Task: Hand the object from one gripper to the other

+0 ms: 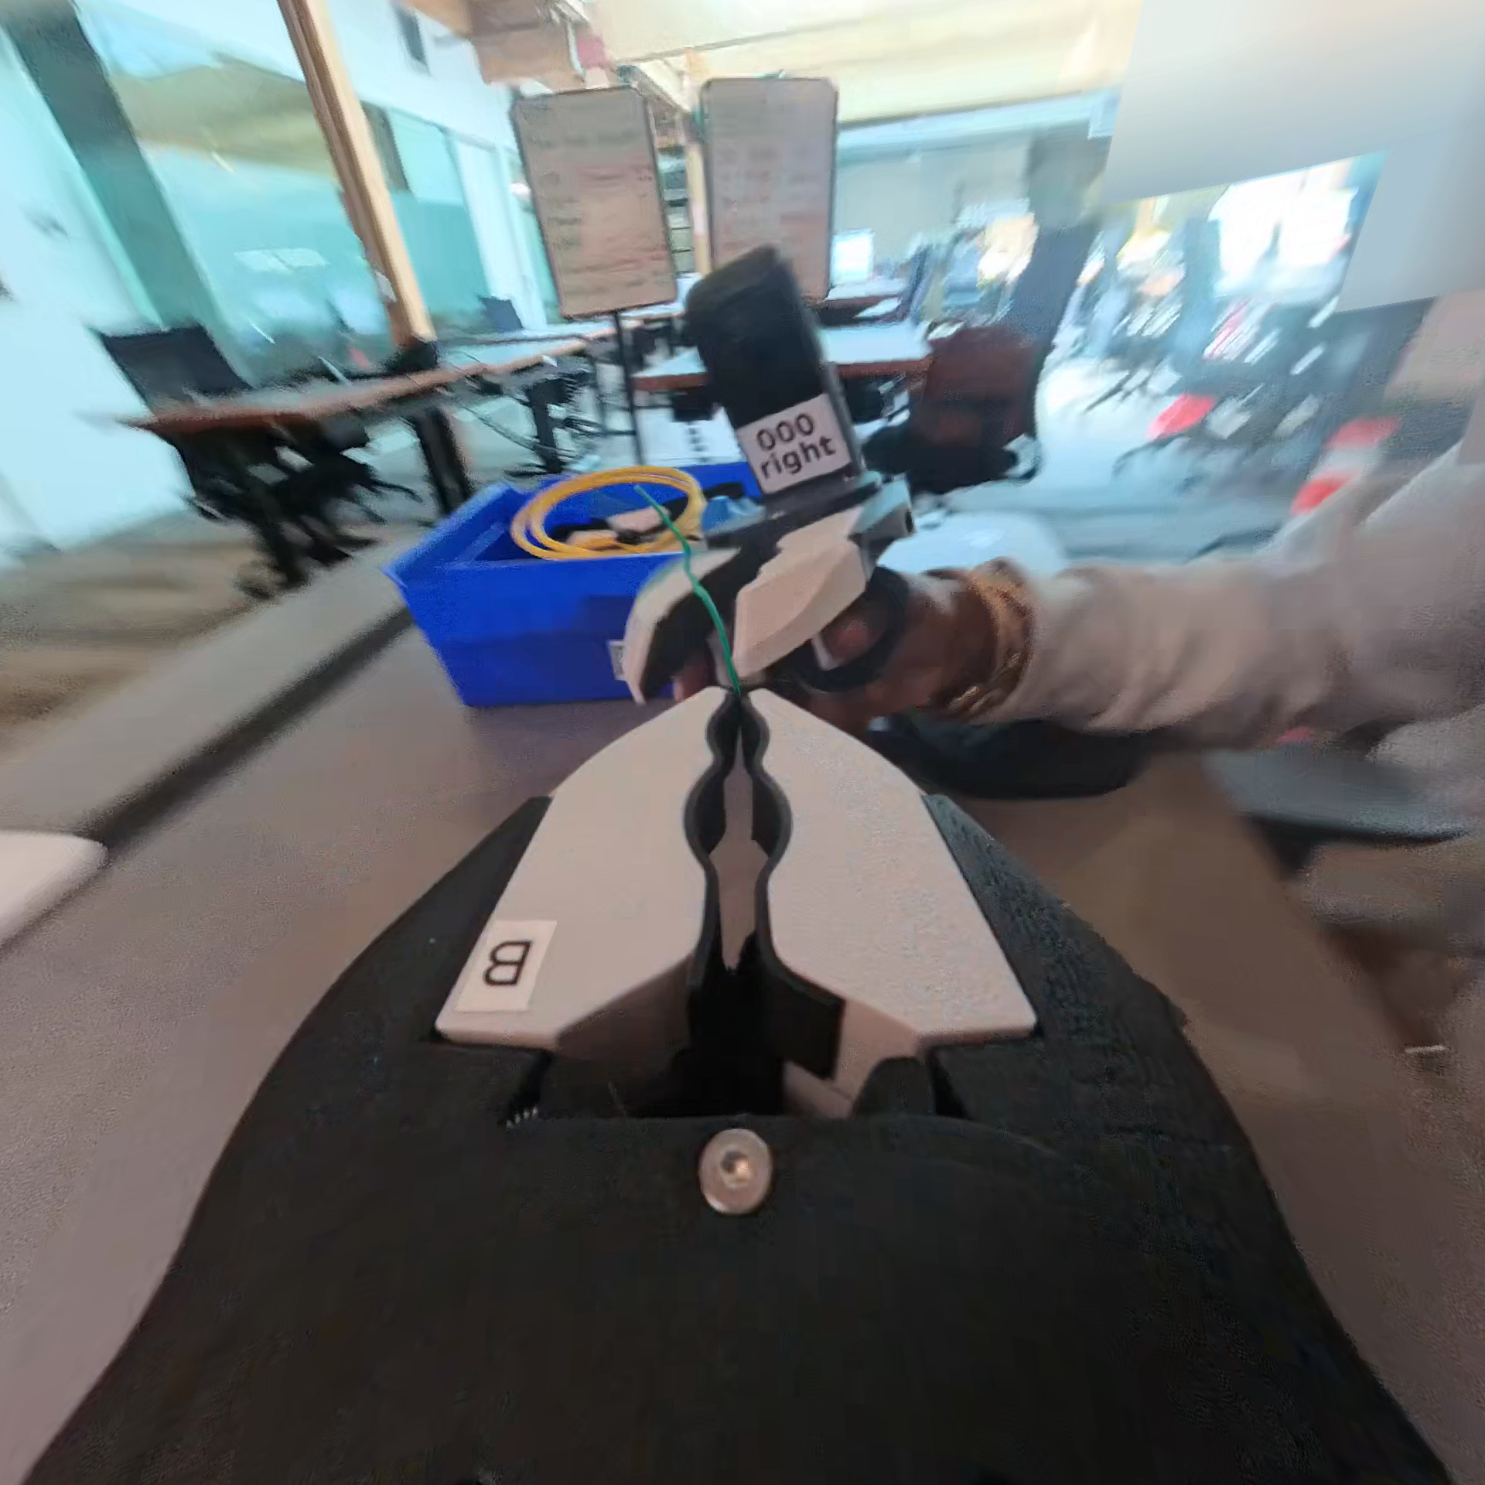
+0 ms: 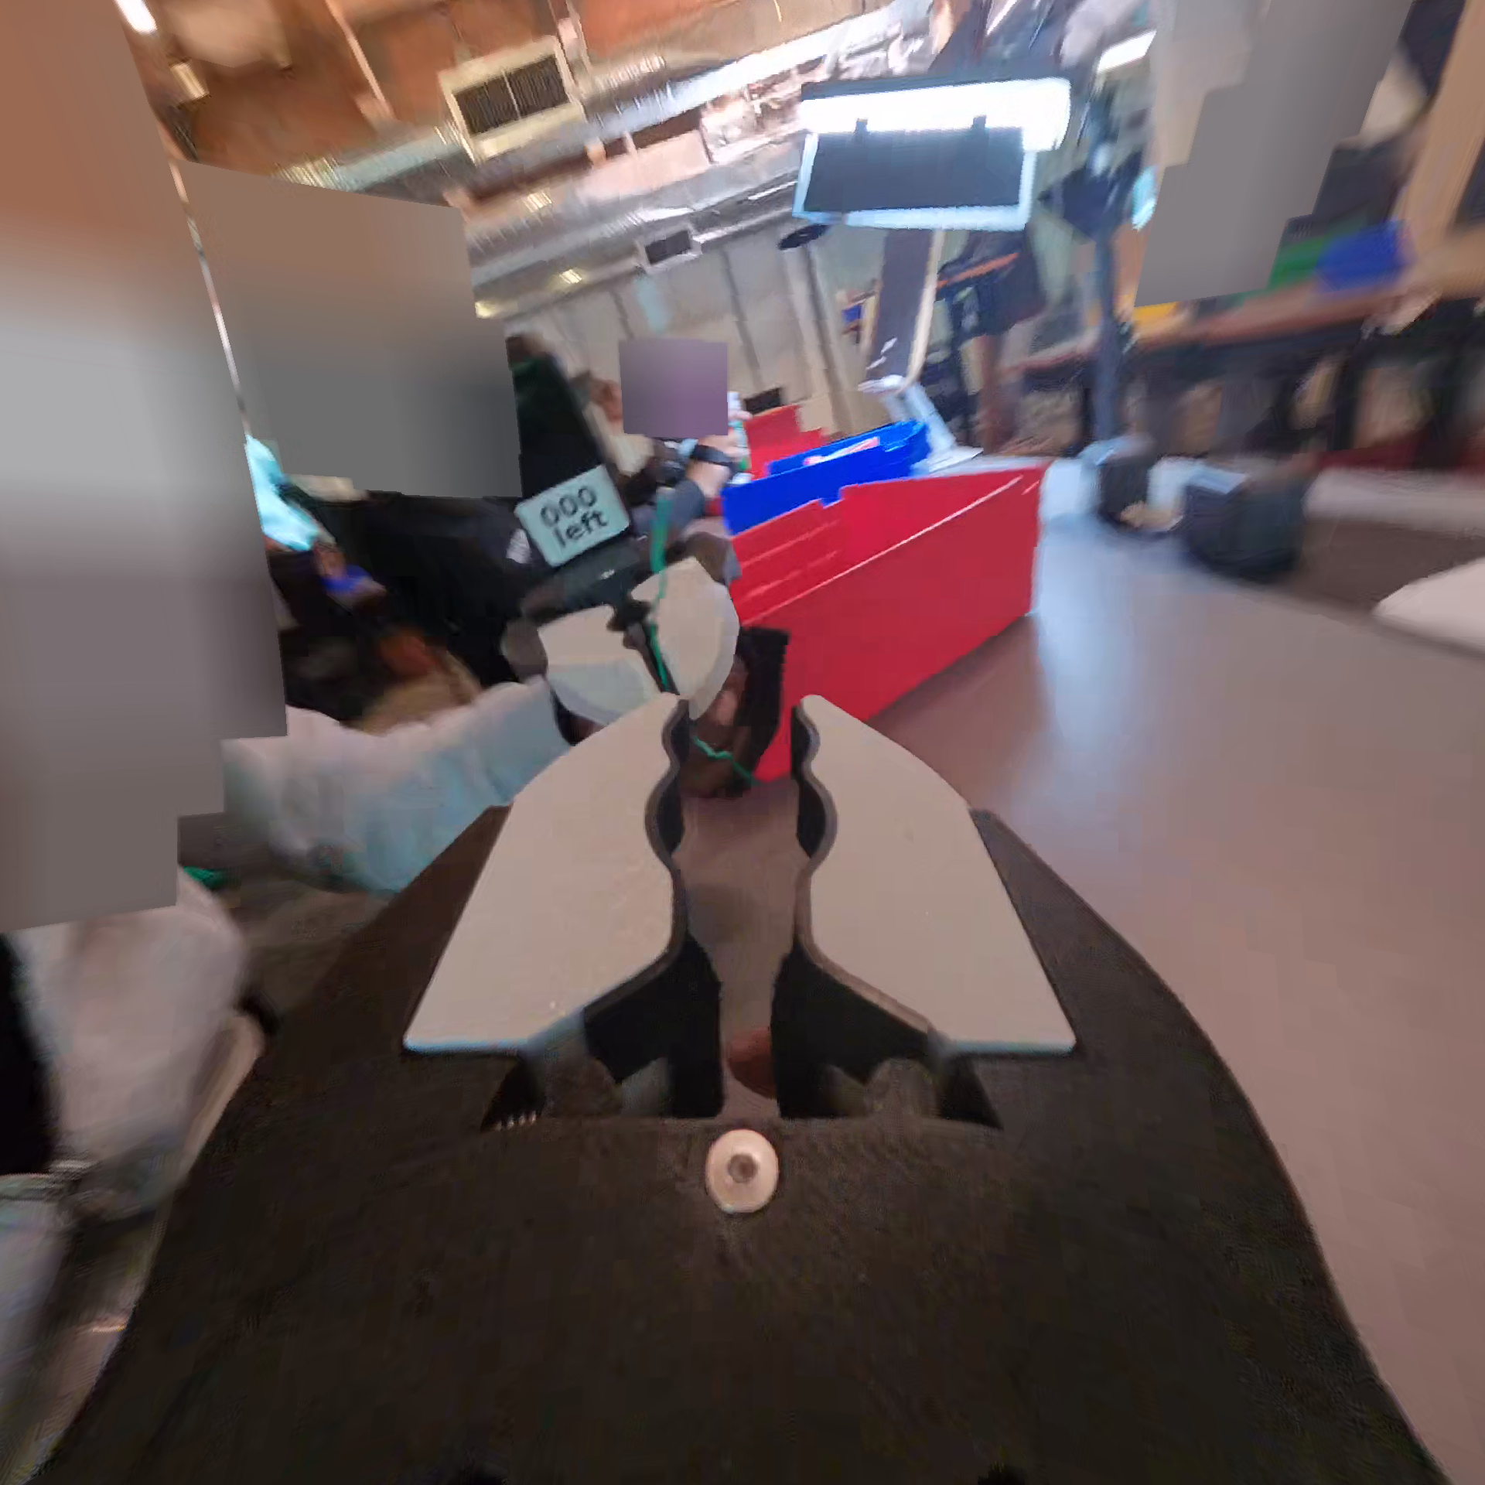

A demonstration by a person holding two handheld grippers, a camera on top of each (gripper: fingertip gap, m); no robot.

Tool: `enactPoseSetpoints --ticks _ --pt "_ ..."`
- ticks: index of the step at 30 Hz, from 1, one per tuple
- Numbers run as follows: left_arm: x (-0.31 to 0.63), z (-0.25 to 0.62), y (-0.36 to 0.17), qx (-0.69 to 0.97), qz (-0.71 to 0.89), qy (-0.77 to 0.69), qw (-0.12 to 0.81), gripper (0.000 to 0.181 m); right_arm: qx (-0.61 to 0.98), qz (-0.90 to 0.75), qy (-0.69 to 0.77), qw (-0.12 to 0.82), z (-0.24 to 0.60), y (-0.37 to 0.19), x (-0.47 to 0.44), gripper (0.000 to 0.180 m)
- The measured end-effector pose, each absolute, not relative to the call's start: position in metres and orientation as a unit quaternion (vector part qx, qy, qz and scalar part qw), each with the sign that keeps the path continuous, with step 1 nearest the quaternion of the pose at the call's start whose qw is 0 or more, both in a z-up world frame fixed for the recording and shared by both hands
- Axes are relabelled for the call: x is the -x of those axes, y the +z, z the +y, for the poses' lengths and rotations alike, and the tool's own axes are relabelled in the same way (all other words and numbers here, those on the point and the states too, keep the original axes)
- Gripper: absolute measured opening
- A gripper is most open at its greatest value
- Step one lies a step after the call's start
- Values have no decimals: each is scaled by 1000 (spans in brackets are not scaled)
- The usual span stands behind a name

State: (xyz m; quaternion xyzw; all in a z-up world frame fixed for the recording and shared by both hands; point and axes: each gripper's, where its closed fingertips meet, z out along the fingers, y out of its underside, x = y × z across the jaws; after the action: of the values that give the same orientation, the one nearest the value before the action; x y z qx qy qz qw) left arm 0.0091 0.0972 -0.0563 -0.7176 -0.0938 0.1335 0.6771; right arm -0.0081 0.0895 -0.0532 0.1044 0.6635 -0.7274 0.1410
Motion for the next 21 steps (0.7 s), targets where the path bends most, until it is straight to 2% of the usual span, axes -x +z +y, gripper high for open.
enactPoseSetpoints --ticks 2,3,8,11,14,17,21 --pt "-7 96 -59 708 -135 65 690 0 -61 668 -740 54 91 -44 4 23" --pt "-8 97 -62 710 -142 45 689 0 -46 659 -749 42 91 -39 -1 23" --pt "-13 105 -66 712 -145 11 687 0 -62 661 -741 102 83 -47 -6 21" --pt "-15 106 -69 716 -142 8 683 0 -67 644 -749 143 83 -45 -10 3" --pt "-11 103 -68 715 -146 14 684 4 -70 650 -744 137 84 -46 -7 0" --pt "-7 94 -54 685 -152 23 712 24 -73 670 -729 122 84 -52 -5 0" --pt "-9 93 -47 670 -162 0 724 24 -57 705 -697 119 76 -65 -13 0"
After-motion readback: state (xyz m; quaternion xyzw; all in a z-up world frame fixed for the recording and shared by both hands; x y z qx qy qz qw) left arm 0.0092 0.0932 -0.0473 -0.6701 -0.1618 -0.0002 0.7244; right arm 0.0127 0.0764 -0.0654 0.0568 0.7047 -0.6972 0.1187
